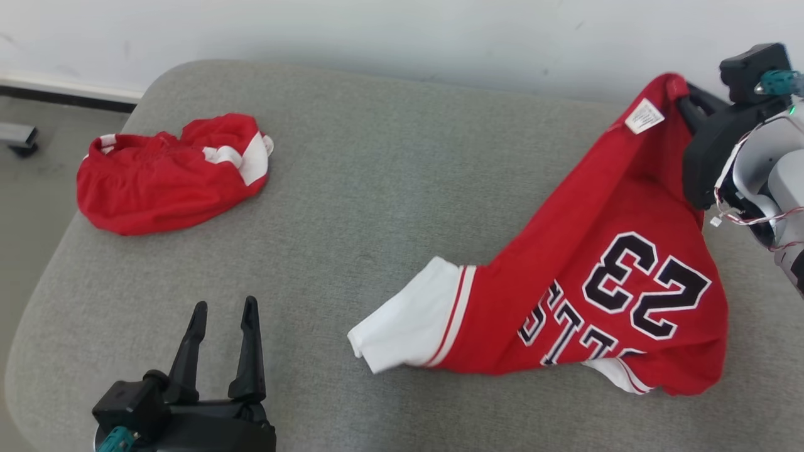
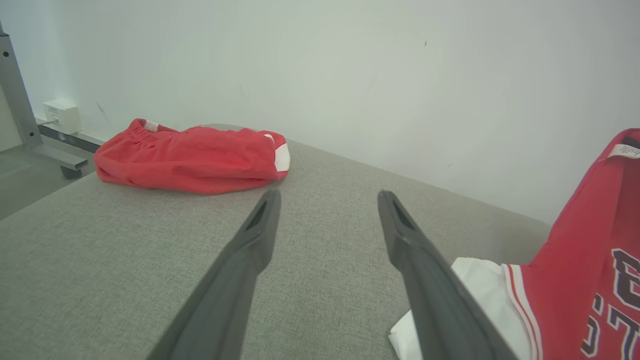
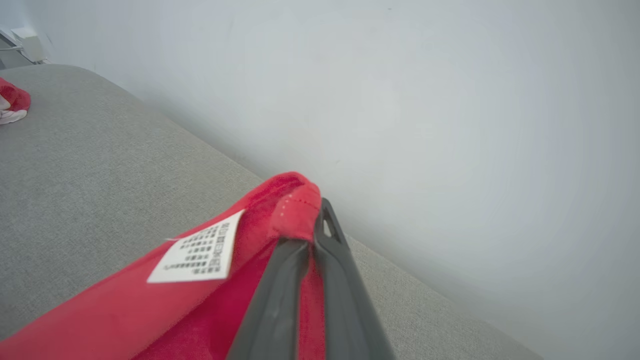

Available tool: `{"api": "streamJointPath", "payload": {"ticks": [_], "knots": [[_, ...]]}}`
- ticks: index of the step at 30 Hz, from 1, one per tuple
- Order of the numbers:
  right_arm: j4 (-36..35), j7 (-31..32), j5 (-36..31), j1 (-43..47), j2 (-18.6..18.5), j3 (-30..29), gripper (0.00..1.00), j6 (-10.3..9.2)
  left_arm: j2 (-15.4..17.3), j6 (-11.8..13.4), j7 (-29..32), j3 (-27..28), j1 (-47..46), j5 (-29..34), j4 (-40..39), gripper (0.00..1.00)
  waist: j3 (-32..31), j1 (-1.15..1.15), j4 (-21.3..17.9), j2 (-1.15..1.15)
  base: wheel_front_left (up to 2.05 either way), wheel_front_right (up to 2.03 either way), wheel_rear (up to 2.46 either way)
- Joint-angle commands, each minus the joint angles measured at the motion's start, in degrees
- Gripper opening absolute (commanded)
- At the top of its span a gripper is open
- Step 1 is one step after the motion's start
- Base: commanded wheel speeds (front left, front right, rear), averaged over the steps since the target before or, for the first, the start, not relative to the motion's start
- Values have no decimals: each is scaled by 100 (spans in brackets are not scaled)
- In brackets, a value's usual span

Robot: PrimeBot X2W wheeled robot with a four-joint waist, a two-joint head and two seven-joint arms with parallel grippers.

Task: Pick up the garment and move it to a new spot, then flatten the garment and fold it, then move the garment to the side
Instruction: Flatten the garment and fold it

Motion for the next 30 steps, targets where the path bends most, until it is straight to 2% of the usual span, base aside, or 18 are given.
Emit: {"api": "streamJointPath", "payload": {"ticks": [1, 8, 15, 17, 18, 23, 27, 30], "knots": [[12, -166, 0, -63, 2, -1, 0, -15, 4, -11, -5, 44, 61, 75, -4, 100, -131, 0, -155, 0, 0, 0, 0], [-212, -1133, 20, 178, -44, -4, 0, -15, 5, -36, -5, 234, 220, 158, -46, 100, -272, 0, -518, 0, 0, 0, 0], [-1199, -1516, -300, 1220, -330, -399, 0, -15, 4, -40, -5, 410, 400, 174, -111, 100, -349, 0, -987, 0, 0, 0, 0], [-1675, -1522, -458, 1682, -475, -890, 0, -15, 2, -46, -5, 412, 422, 191, -133, 100, -345, 0, -1105, 0, 0, 0, 0], [-1675, -1522, -458, 1682, -475, -890, 0, -15, 2, -46, -5, 412, 422, 191, -133, 100, -345, 0, -1105, 0, 0, 0, 0], [-2939, -1522, -1007, 3467, -562, -2309, 0, -15, 5, -9, -5, 389, 407, 200, -196, 100, -305, 0, -1345, 0, 0, 0, 0], [-3746, -1517, -1477, 4954, -293, -3245, 0, -15, 4, -19, -5, 370, 366, 227, -189, 100, -276, 0, -1490, 0, 0, 0, 0], [-4084, -1515, -1788, 5904, 20, -3804, 0, -15, 4, -54, -5, 337, 301, 237, -139, 100, -280, 0, -1528, 0, 0, 0, 0]]}}
